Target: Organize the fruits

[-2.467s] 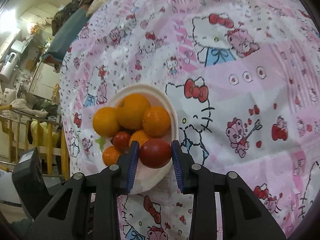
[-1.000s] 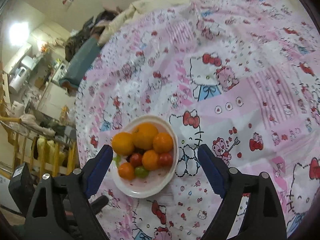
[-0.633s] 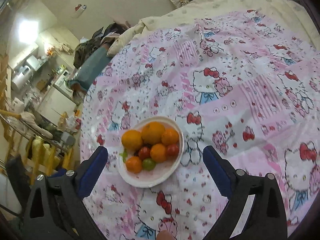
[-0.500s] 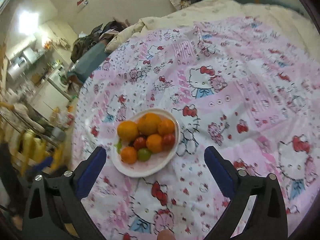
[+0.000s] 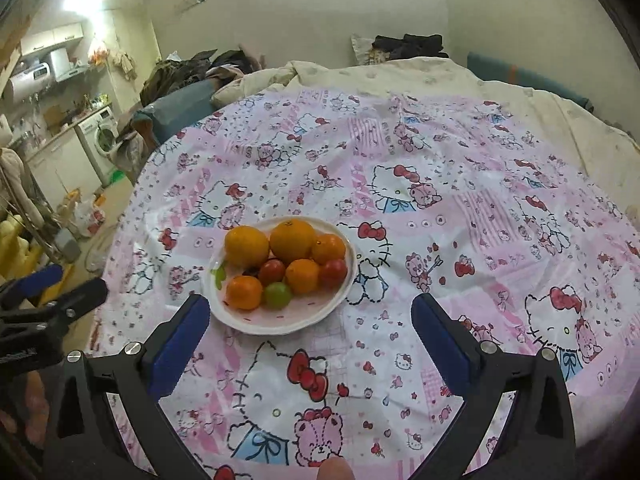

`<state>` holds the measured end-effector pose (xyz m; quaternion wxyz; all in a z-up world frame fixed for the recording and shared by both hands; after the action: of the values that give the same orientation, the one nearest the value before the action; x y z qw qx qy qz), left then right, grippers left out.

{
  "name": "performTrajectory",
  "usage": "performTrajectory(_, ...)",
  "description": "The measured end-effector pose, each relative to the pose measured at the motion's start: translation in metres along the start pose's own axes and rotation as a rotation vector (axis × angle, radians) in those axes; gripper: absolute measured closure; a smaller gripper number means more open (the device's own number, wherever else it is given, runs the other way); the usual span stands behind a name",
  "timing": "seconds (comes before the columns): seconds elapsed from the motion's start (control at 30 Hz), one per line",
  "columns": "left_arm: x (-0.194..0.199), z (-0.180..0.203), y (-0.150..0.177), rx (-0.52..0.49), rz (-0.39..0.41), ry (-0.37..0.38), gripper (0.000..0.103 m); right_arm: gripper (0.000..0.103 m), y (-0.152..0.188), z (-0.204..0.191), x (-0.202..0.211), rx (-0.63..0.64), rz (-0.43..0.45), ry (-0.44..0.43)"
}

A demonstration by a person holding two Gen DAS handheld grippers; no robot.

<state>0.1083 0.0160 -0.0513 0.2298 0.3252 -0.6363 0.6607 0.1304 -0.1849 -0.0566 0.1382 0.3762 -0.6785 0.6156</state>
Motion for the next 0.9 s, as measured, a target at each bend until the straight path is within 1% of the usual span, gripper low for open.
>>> performTrajectory(0.07,-0.0019,-0.0007,0.0017,-0.001,-0.006,-0.003,0.000,0.000,0.0017,-0.0015,-0.0039,0.005,-0.009,0.005)
performTrajectory(0.17,-0.0013,-0.0016,-0.0001,-0.012,0.013,-0.022,0.000,0.000,0.0021,-0.0032,-0.0049,0.025,-0.002,0.032)
performTrajectory(0.4,-0.0011,-0.0031,-0.0016,0.003,0.010,-0.009,0.000,0.000,0.0016,-0.0038,-0.0051,0.021,0.001,0.037)
performTrajectory(0.9,-0.0016,-0.0031,-0.0001,-0.004,0.005,-0.020,0.000,0.000,0.0008,-0.0016,-0.0046,0.019,0.004,0.047)
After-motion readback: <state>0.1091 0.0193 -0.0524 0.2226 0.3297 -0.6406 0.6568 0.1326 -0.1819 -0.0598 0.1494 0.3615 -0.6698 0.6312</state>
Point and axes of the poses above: each gripper's, at about its wrist camera, not at the fingertips, and x roughly against the way its jaws point, z to its right, y to its underside, the point moved 7 cm from there along -x, roughly the way its jaws point, and after that the axes turned 5 degrees about -y, right-handed, at the moved point
